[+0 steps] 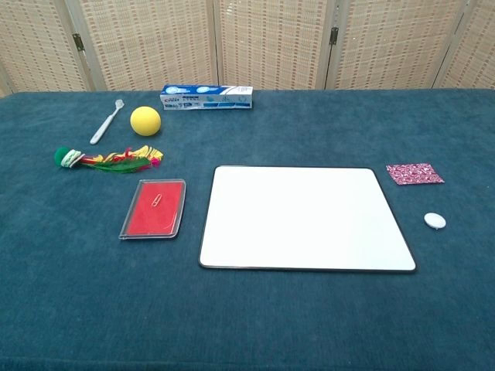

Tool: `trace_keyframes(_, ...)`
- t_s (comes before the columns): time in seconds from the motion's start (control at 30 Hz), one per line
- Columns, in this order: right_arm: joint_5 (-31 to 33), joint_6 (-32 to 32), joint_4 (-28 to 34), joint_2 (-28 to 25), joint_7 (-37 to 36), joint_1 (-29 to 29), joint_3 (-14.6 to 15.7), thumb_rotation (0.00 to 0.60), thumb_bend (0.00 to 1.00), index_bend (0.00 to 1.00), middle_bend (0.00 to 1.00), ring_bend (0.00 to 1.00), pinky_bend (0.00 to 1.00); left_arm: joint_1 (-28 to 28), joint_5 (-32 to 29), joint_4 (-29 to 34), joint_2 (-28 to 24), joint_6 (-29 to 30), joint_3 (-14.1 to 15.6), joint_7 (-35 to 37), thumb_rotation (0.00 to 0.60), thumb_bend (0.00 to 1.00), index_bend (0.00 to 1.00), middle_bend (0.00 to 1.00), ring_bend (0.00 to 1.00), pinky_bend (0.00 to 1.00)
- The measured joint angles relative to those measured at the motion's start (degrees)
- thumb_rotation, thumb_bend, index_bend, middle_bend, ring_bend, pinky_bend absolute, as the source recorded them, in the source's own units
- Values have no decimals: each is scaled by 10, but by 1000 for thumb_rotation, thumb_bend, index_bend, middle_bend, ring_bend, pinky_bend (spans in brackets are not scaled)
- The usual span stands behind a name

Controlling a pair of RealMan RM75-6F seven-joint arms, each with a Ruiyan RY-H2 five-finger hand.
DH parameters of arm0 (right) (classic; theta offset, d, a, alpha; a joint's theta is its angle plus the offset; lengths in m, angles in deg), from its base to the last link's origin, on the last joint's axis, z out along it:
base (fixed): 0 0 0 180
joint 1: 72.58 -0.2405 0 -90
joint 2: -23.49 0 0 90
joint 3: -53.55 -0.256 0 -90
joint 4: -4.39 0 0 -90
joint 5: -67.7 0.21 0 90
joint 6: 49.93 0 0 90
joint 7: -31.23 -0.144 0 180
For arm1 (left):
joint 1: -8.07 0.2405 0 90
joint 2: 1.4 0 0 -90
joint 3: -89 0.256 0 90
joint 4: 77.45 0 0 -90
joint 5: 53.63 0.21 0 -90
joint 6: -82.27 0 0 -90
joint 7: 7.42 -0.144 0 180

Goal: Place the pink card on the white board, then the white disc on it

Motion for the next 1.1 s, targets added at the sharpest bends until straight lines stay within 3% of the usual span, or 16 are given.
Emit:
trace_keyframes(0.3, -7, -1, -2, -1, -11, 1, 5, 600, 189, 0, 0, 0, 0, 0, 8, -1, 7, 8, 0, -21, 600, 165, 115, 0, 0, 190)
trace_keyframes(0.57, -28, 42, -1, -12, -74, -21, 19, 600, 188, 2, 0, 0, 0, 6, 40, 2, 7, 27, 13, -17, 600, 166, 111, 0, 0, 190)
trace_keyframes(0.8, 1, 94, 11, -27, -74, -64, -10, 600, 202, 118, 0, 0, 0, 15, 31, 4, 4, 37, 11, -21, 600, 166, 103, 0, 0, 190)
trace_keyframes(1.1, 114, 215, 9, -30, -48, -142, -60, 600, 257, 243, 0, 0, 0, 23, 26, -5, 5, 52, 4, -14, 600, 165, 79, 0, 0, 190)
